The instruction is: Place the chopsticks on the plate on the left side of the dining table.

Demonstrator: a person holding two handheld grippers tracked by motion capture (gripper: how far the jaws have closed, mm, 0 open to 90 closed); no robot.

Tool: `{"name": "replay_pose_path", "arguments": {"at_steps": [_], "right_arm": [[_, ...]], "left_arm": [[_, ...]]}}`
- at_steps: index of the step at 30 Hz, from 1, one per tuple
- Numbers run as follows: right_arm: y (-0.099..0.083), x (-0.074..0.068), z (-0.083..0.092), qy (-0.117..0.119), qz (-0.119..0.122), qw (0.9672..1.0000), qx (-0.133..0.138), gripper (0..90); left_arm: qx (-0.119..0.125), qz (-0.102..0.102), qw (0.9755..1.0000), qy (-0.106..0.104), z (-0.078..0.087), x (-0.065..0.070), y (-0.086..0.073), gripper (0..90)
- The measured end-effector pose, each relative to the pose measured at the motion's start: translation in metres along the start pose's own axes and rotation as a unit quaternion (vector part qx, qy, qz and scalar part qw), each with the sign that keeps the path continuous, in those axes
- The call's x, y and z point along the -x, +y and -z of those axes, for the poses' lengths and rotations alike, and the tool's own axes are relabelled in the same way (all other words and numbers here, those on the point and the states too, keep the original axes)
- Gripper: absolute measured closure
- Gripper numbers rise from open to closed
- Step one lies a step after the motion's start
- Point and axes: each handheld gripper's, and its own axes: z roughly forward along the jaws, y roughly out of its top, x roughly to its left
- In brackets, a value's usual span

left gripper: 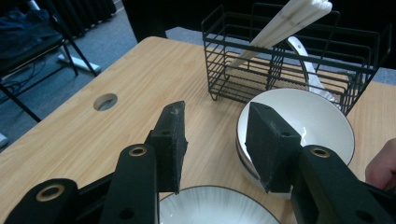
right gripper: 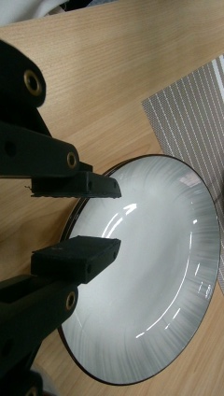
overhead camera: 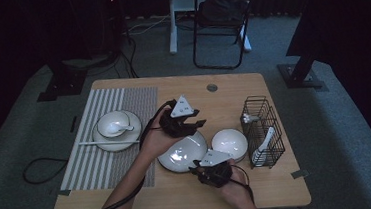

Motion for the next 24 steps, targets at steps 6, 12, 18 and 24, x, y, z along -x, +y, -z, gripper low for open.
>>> {"name": "replay_pose_path", "arguments": {"at_steps": [6,12,18,24], "right_arm": [[-0.005,0.000,0.001,0.002,-0.007,1.0000,0.004,67.1],[-0.010,-0.001,0.003,-0.002,-0.014,0.9999,0.007,60.4],[-0.017,-0.001,0.003,-0.005,-0.027,0.9996,0.004,57.6],[-0.022,-0.001,0.005,-0.007,-0.034,0.9994,0.008,55.7]], "left_arm": [[-0.006,-0.010,0.9999,-0.008,-0.009,0.001,0.007,58.7],[-0.005,-0.019,0.9997,-0.015,-0.017,0.004,0.015,58.8],[-0.003,-0.026,0.9994,-0.020,-0.026,0.007,0.024,58.6],[-0.002,-0.034,0.9991,-0.026,-0.033,0.011,0.030,58.4]]}}
